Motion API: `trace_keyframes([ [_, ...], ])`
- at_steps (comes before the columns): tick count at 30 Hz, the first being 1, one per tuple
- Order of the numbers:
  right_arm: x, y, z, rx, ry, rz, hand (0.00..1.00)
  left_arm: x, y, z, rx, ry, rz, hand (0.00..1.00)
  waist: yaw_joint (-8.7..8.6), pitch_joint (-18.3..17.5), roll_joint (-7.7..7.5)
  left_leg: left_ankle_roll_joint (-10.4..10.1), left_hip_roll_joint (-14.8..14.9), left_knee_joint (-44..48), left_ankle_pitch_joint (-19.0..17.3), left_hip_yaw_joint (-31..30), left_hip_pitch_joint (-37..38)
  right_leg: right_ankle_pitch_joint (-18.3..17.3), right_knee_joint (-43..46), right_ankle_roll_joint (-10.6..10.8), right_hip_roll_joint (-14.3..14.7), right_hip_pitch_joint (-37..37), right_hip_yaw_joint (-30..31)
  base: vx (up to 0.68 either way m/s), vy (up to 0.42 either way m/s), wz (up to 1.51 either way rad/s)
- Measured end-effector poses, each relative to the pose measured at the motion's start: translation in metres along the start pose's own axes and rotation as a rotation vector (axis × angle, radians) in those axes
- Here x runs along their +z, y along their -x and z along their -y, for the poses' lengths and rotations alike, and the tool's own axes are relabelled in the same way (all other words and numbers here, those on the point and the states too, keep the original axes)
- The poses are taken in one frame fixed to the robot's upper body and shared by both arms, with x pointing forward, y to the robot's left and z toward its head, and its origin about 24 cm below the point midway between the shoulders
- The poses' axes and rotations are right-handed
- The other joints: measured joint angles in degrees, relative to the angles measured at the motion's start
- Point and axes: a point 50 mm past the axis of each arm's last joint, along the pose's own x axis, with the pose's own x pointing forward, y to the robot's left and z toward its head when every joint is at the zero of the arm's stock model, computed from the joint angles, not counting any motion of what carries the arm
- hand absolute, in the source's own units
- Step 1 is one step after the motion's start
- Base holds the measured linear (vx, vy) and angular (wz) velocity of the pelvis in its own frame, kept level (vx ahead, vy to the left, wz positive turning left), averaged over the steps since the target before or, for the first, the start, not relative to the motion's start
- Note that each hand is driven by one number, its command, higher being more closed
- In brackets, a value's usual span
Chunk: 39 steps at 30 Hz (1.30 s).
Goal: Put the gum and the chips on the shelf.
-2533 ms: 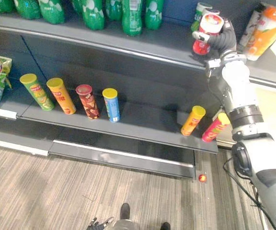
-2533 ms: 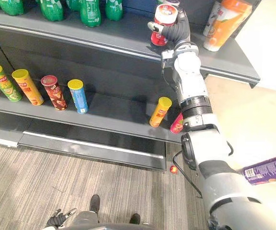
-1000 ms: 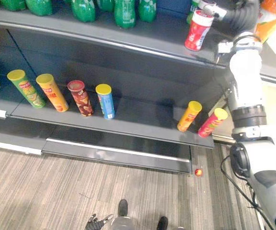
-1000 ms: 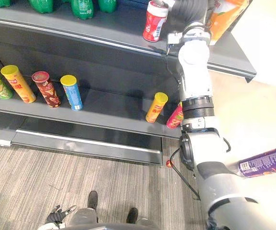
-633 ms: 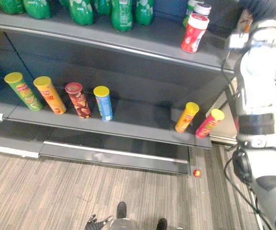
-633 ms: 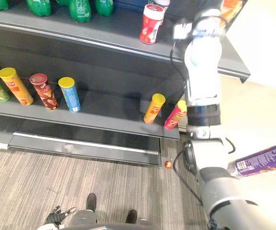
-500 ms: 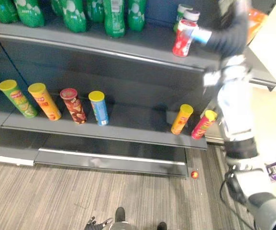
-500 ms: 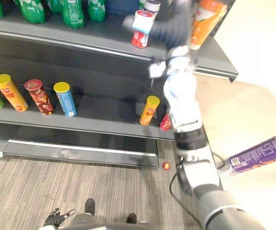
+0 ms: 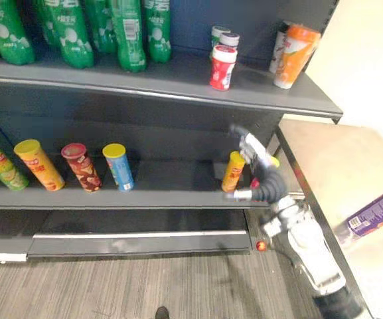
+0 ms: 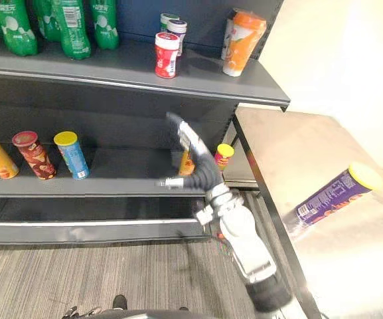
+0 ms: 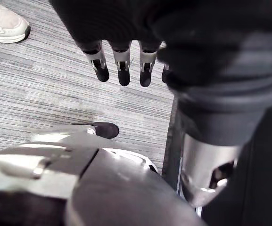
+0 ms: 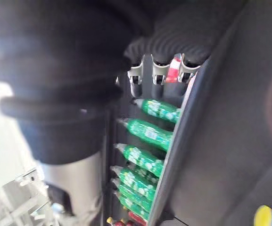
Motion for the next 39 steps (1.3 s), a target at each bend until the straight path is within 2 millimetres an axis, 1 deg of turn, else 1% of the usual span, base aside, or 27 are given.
trace_keyframes([
  [1, -0.011, 0.014, -0.007, 0.015, -0.051, -0.065, 0.0, 0.001, 0.0, 0.0, 0.0, 0.001, 0.005, 0.0, -0.04, 0.11, 0.32, -0.07, -0.02, 0.01, -0.31, 0.08, 0.14, -0.22, -0.01, 0.31, 0.01, 0.11, 0.01, 0.05, -0.004, -0.11],
  [2, -0.018, 0.021, -0.011, 0.025, -0.074, -0.108, 0.0, 0.0, 0.0, 0.0, 0.001, 0.002, 0.004, 0.0, -0.09, 0.13, 0.5, -0.09, -0.03, 0.0, -0.42, 0.2, 0.32, -0.23, 0.0, 0.31, 0.01, 0.19, 0.18, 0.04, -0.003, -0.1],
  [3, -0.037, 0.036, -0.019, 0.04, -0.13, -0.21, 0.0, -0.001, 0.0, 0.0, 0.001, 0.005, -0.001, 0.0, -0.08, -0.09, 0.94, 0.0, -0.06, 0.0, -0.65, 0.33, 0.55, -0.26, 0.01, 0.3, -0.01, 0.24, 0.61, 0.03, 0.001, -0.12],
  [4, -0.047, 0.045, -0.023, 0.046, -0.155, -0.267, 0.0, -0.002, 0.0, 0.001, -0.001, 0.007, -0.004, 0.0, -0.07, -0.24, 1.19, 0.0, -0.11, 0.0, -0.72, 0.41, 0.6, -0.33, 0.02, 0.21, -0.05, 0.24, 0.72, 0.03, 0.005, -0.1],
  [6, -0.084, 0.081, -0.03, 0.048, -0.215, -0.489, 0.0, -0.005, 0.001, 0.007, -0.021, 0.004, -0.016, 0.0, -0.19, -0.39, 2.25, 0.09, -0.35, 0.0, -0.9, 0.56, 0.68, -0.53, 0.06, -0.06, -0.26, 0.23, 0.88, 0.04, 0.012, -0.03],
  [7, -0.093, 0.09, -0.03, 0.043, -0.224, -0.544, 0.0, -0.005, 0.001, 0.008, -0.027, 0.0, -0.016, 0.0, -0.26, -0.31, 2.48, 0.14, -0.4, 0.0, -0.93, 0.57, 0.7, -0.53, 0.09, -0.06, -0.31, 0.23, 0.9, 0.03, 0.019, 0.0],
  [9, -0.126, 0.134, -0.025, -0.021, -0.213, -0.789, 0.0, -0.007, 0.002, 0.012, -0.043, 0.0, -0.022, 0.0, -0.36, -0.23, 3.57, 0.25, -0.67, 0.0, -1.03, 0.53, 0.83, -0.88, 0.72, 0.14, -0.64, 0.12, 0.89, 0.02, 0.012, 0.02],
  [10, -0.134, 0.15, -0.02, -0.051, -0.191, -0.864, 0.0, -0.008, 0.002, 0.013, -0.048, 0.001, -0.024, 0.0, -0.37, -0.22, 4.04, 0.27, -0.83, 0.0, -1.12, 0.51, 0.97, -1.08, 0.83, 0.25, -0.81, 0.19, 0.87, 0.0, 0.0, 0.0],
  [11, -0.138, 0.161, -0.016, -0.073, -0.181, -0.912, 0.0, -0.009, 0.003, 0.014, -0.051, -0.002, -0.025, 0.0, -0.38, -0.24, 4.28, 0.35, -0.93, 0.0, -1.19, 0.49, 1.09, -1.08, 0.88, 0.25, -0.89, 0.26, 0.89, 0.04, 0.026, -0.01],
  [12, -0.146, 0.18, -0.009, -0.125, -0.164, -0.999, 0.0, -0.009, 0.003, 0.015, -0.055, -0.004, -0.027, 0.0, -0.43, -0.26, 4.47, 0.43, -1.1, 0.0, -1.34, 0.57, 1.49, -1.16, 0.92, 0.36, -1.03, 0.53, 1.04, 0.04, 0.028, -0.02],
  [13, -0.153, 0.198, -0.004, -0.182, -0.151, -1.079, 0.0, -0.01, 0.003, 0.016, -0.057, -0.005, -0.029, 0.0, -0.74, 0.01, 5.29, 0.49, -1.25, 0.0, -1.47, 0.54, 1.7, -1.27, 0.9, 0.47, -1.18, 0.84, 1.04, 0.04, 0.028, -0.01],
  [14, -0.155, 0.207, -0.002, -0.208, -0.148, -1.117, 0.0, -0.011, 0.004, 0.018, -0.062, -0.005, -0.032, 0.0, -0.87, -0.1, 5.22, 0.57, -1.31, 0.0, -1.52, 0.53, 1.82, -1.3, 0.91, 0.45, -1.24, 0.99, 1.0, 0.05, 0.026, 0.01],
  [15, -0.16, 0.228, 0.0, -0.265, -0.158, -1.205, 0.0, -0.012, 0.004, 0.019, -0.064, -0.007, -0.036, 0.0, -1.26, -0.11, 5.49, 0.55, -1.39, -0.01, -1.65, 0.54, 1.93, -1.58, 1.05, 0.67, -1.33, 1.03, 1.02, 0.04, 0.017, 0.01],
  [17, -0.164, 0.246, 0.0, -0.301, -0.156, -1.288, 0.0, -0.013, 0.004, 0.019, -0.064, -0.007, -0.04, 0.0, -1.45, 0.09, 5.69, 0.53, -1.42, -0.01, -1.75, 0.56, 2.07, -1.82, 1.42, 0.77, -1.38, 1.0, 1.04, 0.04, 0.009, -0.01],
  [18, -0.165, 0.262, -0.002, -0.347, -0.18, -1.356, 0.0, -0.013, 0.004, 0.019, -0.064, -0.007, -0.041, 0.0, -1.45, 0.14, 5.75, 0.52, -1.43, -0.01, -1.9, 0.59, 2.28, -2.07, 1.68, 0.73, -1.4, 1.08, 1.07, 0.05, 0.003, -0.02],
  [19, -0.167, 0.276, -0.006, -0.402, -0.206, -1.421, 0.0, -0.013, 0.004, 0.02, -0.064, -0.007, -0.042, 0.0, -1.43, 0.15, 5.76, 0.46, -1.41, -0.01, -2.07, 0.66, 2.48, -2.09, 1.69, 0.73, -1.39, 1.24, 1.1, 0.05, 0.002, -0.03],
  [20, -0.168, 0.282, -0.009, -0.426, -0.223, -1.448, 0.0, -0.013, 0.004, 0.019, -0.064, -0.007, -0.042, 0.0, -1.45, 0.23, 5.89, 0.43, -1.4, -0.01, -2.13, 0.7, 2.51, -2.12, 1.69, 0.78, -1.37, 1.25, 1.13, 0.07, -0.002, -0.03],
  [22, -0.168, 0.304, -0.018, -0.538, -0.295, -1.542, 0.0, -0.014, 0.004, 0.02, -0.058, 0.009, -0.047, 0.0, -1.47, 0.36, 5.97, 0.39, -1.44, -0.01, -2.33, 0.79, 2.52, -2.1, 1.64, 0.97, -1.4, 1.26, 1.16, 0.07, 0.0, -0.02],
  [23, -0.167, 0.308, -0.018, -0.574, -0.313, -1.555, 0.0, -0.014, 0.004, 0.02, -0.055, 0.017, -0.049, 0.0, -1.49, 0.41, 6.05, 0.37, -1.47, -0.01, -2.38, 0.83, 2.53, -2.1, 1.62, 0.97, -1.42, 1.26, 1.18, 0.06, 0.008, -0.02],
  [25, -0.165, 0.324, -0.023, -0.694, -0.37, -1.605, 0.0, -0.015, 0.004, 0.021, -0.053, 0.03, -0.053, 0.0, -1.49, 0.56, 6.28, 0.35, -1.57, -0.01, -2.59, 1.33, 2.64, -2.14, 1.62, 1.06, -1.54, 1.45, 1.21, 0.07, 0.013, -0.02],
  [27, -0.163, 0.33, -0.025, -0.769, -0.395, -1.619, 0.0, -0.014, 0.004, 0.022, -0.056, 0.031, -0.051, 0.0, -1.48, 1.05, 6.49, 0.3, -1.68, -0.01, -2.78, 1.37, 3.16, -2.2, 1.52, 1.14, -1.63, 1.97, 1.17, 0.06, 0.01, 0.0],
  [32, -0.161, 0.337, -0.026, -0.933, -0.443, -1.622, 0.0, -0.014, 0.003, 0.024, -0.061, 0.028, -0.063, 0.0, -1.64, 1.77, 6.72, 0.43, -2.05, -0.01, -3.25, 1.42, 3.69, -2.47, 1.51, 1.49, -1.99, 2.44, 1.13, 0.04, 0.019, 0.0],
  [33, -0.16, 0.339, -0.028, -0.968, -0.459, -1.623, 0.0, -0.014, 0.003, 0.024, -0.061, 0.028, -0.062, 0.0, -1.69, 2.06, 6.28, 0.53, -2.18, -0.01, -3.36, 1.48, 3.7, -2.54, 1.54, 1.6, -2.12, 2.44, 1.14, 0.05, 0.033, 0.0],
  [35, -0.159, 0.343, -0.029, -1.016, -0.485, -1.629, 0.0, -0.012, 0.003, 0.025, -0.063, 0.028, -0.059, 0.0, -1.73, 2.22, 6.26, 0.67, -2.4, -0.01, -3.55, 1.69, 3.95, -2.74, 1.85, 1.88, -2.38, 2.46, 1.28, 0.04, 0.032, -0.04],
  [37, -0.155, 0.351, -0.031, -1.105, -0.518, -1.626, 0.0, -0.012, 0.003, 0.025, -0.064, 0.028, -0.061, 0.0, -2.03, 2.94, 6.23, 0.84, -3.04, 0.0, -4.1, 2.88, 5.15, -3.72, 4.53, 2.17, -3.0, 1.8, 2.58, 0.04, 0.071, -0.21],
  [38, -0.154, 0.352, -0.031, -1.122, -0.525, -1.623, 0.0, -0.009, 0.002, 0.026, -0.065, 0.029, -0.055, 0.0, -2.18, 3.28, 6.17, 0.95, -3.11, 0.0, -4.23, 3.53, 5.66, -3.82, 5.06, 2.29, -3.09, 1.74, 3.22, 0.03, 0.105, -0.5],
  [39, -0.154, 0.354, -0.033, -1.154, -0.539, -1.616, 0.0, -0.009, 0.002, 0.024, -0.061, 0.03, -0.055, 0.0, -2.49, 3.73, 5.98, 1.17, -3.35, 0.0, -4.73, 5.36, 6.48, -3.9, 5.79, 2.44, -3.19, 1.19, 4.94, 0.02, 0.086, -0.7],
])
